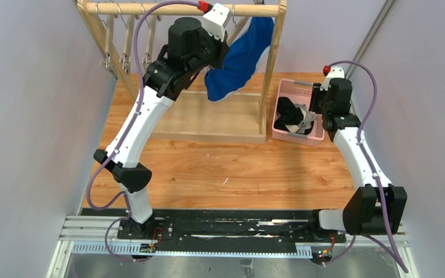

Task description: Remove the underwear clipped to the hanger

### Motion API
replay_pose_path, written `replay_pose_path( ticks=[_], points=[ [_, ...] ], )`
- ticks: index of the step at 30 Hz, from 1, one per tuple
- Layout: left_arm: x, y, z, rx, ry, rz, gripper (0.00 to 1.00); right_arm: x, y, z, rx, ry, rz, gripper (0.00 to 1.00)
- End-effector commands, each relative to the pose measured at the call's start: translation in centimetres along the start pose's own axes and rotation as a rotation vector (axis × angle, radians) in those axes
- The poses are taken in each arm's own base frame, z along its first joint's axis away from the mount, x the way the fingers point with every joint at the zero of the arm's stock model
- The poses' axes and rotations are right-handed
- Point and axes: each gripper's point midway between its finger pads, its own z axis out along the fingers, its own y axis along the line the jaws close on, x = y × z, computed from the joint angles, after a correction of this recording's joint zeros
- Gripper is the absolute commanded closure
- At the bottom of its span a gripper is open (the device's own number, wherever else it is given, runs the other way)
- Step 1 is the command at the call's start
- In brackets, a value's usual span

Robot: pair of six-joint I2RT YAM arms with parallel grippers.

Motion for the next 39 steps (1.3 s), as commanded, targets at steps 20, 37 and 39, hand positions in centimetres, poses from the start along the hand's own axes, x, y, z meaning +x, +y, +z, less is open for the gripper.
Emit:
replay_pose_path(
  ticks=[20,37,39],
  points=[
    [-3.1,2.0,-7.6,-0.100,-0.106,0.059,1.00,1.8,1.8,1.9,-0.048,0.046,-0.034,0.59],
    [8.3,-0.4,-14.4,0.050,0.158,0.073,1.00,2.8,3.8,2.0,-0.155,0.107,-0.041,0.58],
    [11.9,-1.4,-15.7,0.104,0.245,0.074,1.00,3.2,4.7,1.8,-0.207,0.123,-0.037,0.58]
  ],
)
